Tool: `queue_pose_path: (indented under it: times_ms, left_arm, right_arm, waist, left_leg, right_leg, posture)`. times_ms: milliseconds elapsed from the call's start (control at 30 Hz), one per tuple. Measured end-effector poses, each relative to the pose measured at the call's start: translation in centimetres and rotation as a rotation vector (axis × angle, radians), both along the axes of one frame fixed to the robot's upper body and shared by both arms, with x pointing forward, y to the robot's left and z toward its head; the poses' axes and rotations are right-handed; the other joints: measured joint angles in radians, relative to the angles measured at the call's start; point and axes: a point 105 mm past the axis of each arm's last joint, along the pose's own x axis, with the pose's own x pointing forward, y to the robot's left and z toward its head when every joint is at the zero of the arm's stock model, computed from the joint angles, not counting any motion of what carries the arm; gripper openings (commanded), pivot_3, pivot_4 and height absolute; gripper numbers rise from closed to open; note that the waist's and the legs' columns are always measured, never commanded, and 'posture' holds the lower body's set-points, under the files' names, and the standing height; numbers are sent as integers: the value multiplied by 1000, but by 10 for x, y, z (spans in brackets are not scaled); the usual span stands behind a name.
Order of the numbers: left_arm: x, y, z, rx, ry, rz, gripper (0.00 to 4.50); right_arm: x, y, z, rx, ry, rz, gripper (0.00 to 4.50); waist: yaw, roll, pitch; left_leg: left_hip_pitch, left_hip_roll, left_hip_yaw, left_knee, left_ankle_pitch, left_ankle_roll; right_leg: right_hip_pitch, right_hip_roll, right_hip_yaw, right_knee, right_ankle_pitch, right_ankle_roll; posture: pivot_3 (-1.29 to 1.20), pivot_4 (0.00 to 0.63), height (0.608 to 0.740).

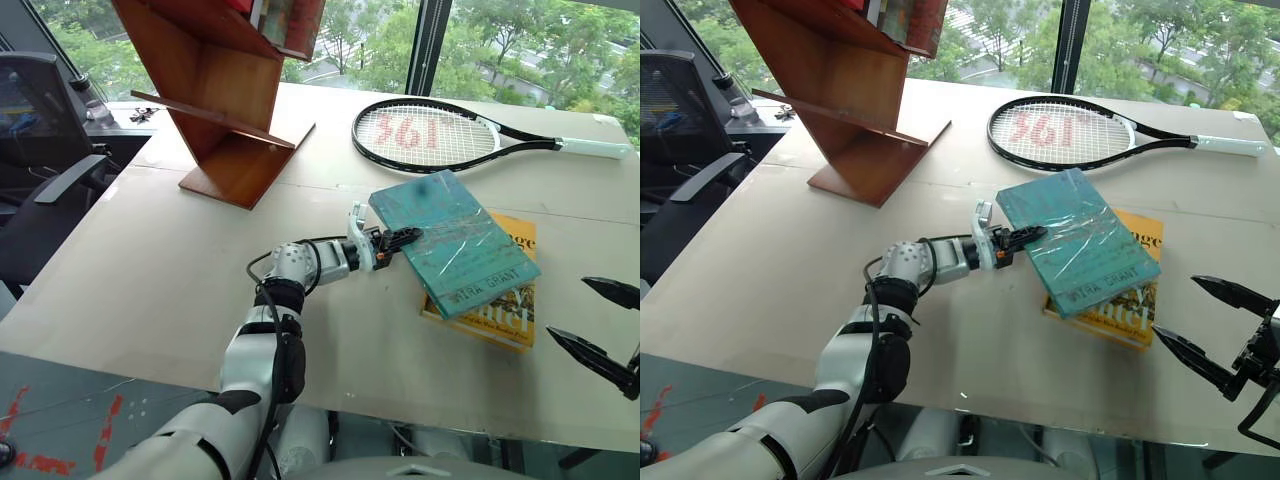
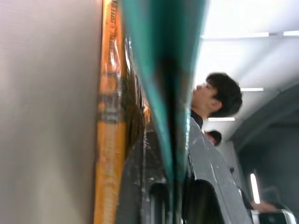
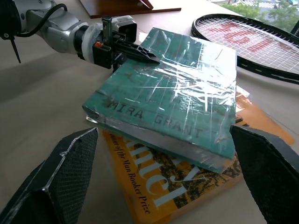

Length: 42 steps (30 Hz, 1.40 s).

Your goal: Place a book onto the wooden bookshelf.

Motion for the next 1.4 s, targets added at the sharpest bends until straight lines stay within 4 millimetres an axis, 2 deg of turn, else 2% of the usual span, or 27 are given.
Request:
queue_pose_path:
  times_ms: [133, 200, 267, 300, 333, 367, 400, 433, 533, 567, 600, 667, 767, 900, 1000, 1033, 1067, 1200, 1367, 1400]
  left_arm:
    - [-13, 52, 15, 46, -117, 36, 54]
    - [-15, 87, 46, 211, -381, 113, 54]
    - [-22, 105, 100, 340, -712, 167, 54]
    - [-32, 108, 130, 413, -918, 161, 54]
    - [-38, 107, 143, 440, -1011, 149, 54]
    - [-52, 108, 168, 569, -1252, 104, 54]
    - [-54, 107, 172, 590, -1293, 94, 54]
    - [-60, 106, 194, 692, -1505, 75, 54]
    - [-65, 111, 234, 909, -1905, 127, 54]
    - [-63, 119, 247, 1065, -2063, 127, 54]
    - [-62, 123, 253, 1127, -2116, 126, 54]
    - [-56, 151, 266, 1375, -2211, 86, 54]
    - [-46, 202, 267, 1683, -2143, -27, 54]
    - [-30, 245, 252, 1884, -2012, -189, 54]
    - [-14, 270, 253, 2005, -1975, -212, 54]
    - [-12, 271, 253, 2016, -1972, -216, 54]
    - [-1, 276, 250, 2042, -1975, -231, 54]
    - [17, 274, 243, 2076, -1994, -300, 54]
    - [33, 277, 223, 2097, -1928, -404, 54]
    - [35, 275, 221, 2091, -1929, -399, 812]
  right_arm:
    - [7, 6, 3, 23, -35, 11, 4500]
    - [13, 10, 7, 43, -61, 32, 4500]
    - [19, 11, 9, 56, -72, 43, 4500]
    - [22, 13, 9, 65, -75, 56, 4500]
    - [23, 14, 9, 69, -74, 60, 4500]
    - [28, 18, 9, 84, -77, 84, 4500]
    - [29, 18, 9, 87, -77, 86, 4500]
    - [35, 19, 8, 103, -78, 99, 4500]
    - [43, 24, 10, 120, -93, 127, 4500]
    - [47, 29, 14, 129, -109, 149, 4500]
    - [48, 31, 16, 131, -119, 158, 4500]
    - [52, 38, 28, 159, -166, 192, 4500]
    - [54, 48, 50, 221, -235, 236, 4500]
    - [56, 62, 73, 268, -310, 307, 4500]
    - [56, 73, 81, 289, -332, 359, 4500]
    - [56, 74, 81, 290, -332, 363, 4500]
    - [57, 76, 81, 292, -326, 366, 4500]
    - [56, 78, 78, 295, -314, 364, 4500]
    - [54, 81, 72, 299, -294, 356, 4500]
    - [54, 81, 72, 301, -295, 350, 4500]
  waist:
    - [-28, -2, 3]
    - [-28, -5, 6]
    - [-14, -6, 6]
    - [-1, -5, 6]
    - [6, -5, 6]
    - [10, -5, 6]
    - [11, -5, 6]
    - [14, -4, 5]
    - [12, -4, 5]
    - [11, -4, 6]
    - [9, -4, 6]
    - [1, -2, 7]
    - [-5, -1, 7]
    - [6, -2, 8]
    - [14, -4, 8]
    - [14, -4, 8]
    - [20, -5, 8]
    - [21, -8, 9]
    - [-1, -10, 10]
    - [-3, -10, 10]
  left_leg:
    - [0, 4, 0, -2, 2, -3]
    - [0, 6, -1, -3, 5, -9]
    - [1, 6, -1, -2, 5, -10]
    - [1, 4, -1, -2, 5, -9]
    - [0, 3, -1, -2, 5, -9]
    - [1, 1, -1, -2, 5, -9]
    - [1, 1, -1, -3, 5, -9]
    - [1, -1, 0, -3, 2, -4]
    - [0, -1, 1, -2, 2, -2]
    - [0, -2, 2, -2, 2, -2]
    - [-1, -2, 2, -3, 2, -2]
    - [-1, 0, 2, -4, 2, -2]
    - [0, 3, 2, -5, 2, -3]
    - [-3, 3, 4, -3, 1, -3]
    - [-13, 3, 2, 2, 2, -2]
    - [-13, 2, 2, 3, 2, -2]
    - [-14, 1, 2, 4, 2, -2]
    - [-14, 1, 2, 5, 2, -2]
    - [-13, 2, 2, 5, 2, -2]
    - [-14, 2, 2, 5, 2, -2]
  right_leg:
    - [-3, 2, 2, 2, 0, 0]
    - [-3, 4, 3, 3, 0, -1]
    - [-2, 4, 1, 3, 1, -2]
    - [-2, 2, 1, 1, 0, -2]
    - [-2, 2, 1, 1, -1, -5]
    - [-1, 0, 1, 0, -1, -5]
    - [-1, 0, 1, -2, -1, -5]
    - [-1, -2, 1, -2, -1, -5]
    - [-1, -2, 2, -3, -1, -5]
    - [-1, 0, 2, -4, -1, -5]
    - [-1, 0, 2, -4, -1, -5]
    - [-3, 3, 3, -3, -1, -5]
    - [-3, 7, 3, -3, 1, -2]
    - [-4, 7, 0, -3, 0, -1]
    - [-9, 7, -3, -3, 1, -1]
    - [-9, 7, -3, -3, 1, -1]
    - [-10, 6, -2, -2, 1, 0]
    - [-11, 7, -2, 0, 1, 0]
    - [-13, 7, 0, 7, 1, 0]
    - [-14, 7, 1, 8, 1, 0]
  posture:
    - [0, 150, 739]
    - [0, 150, 739]
    - [0, 150, 739]
    - [0, 150, 739]
    - [0, 150, 739]
    - [0, 150, 739]
    - [0, 150, 739]
    - [0, 150, 739]
    - [0, 150, 739]
    - [0, 150, 739]
    - [0, 150, 739]
    - [0, 150, 739]
    - [0, 150, 739]
    - [0, 150, 739]
    - [0, 150, 739]
    - [0, 150, 739]
    - [0, 150, 739]
    - [0, 150, 739]
    - [0, 150, 739]
    - [0, 150, 739]
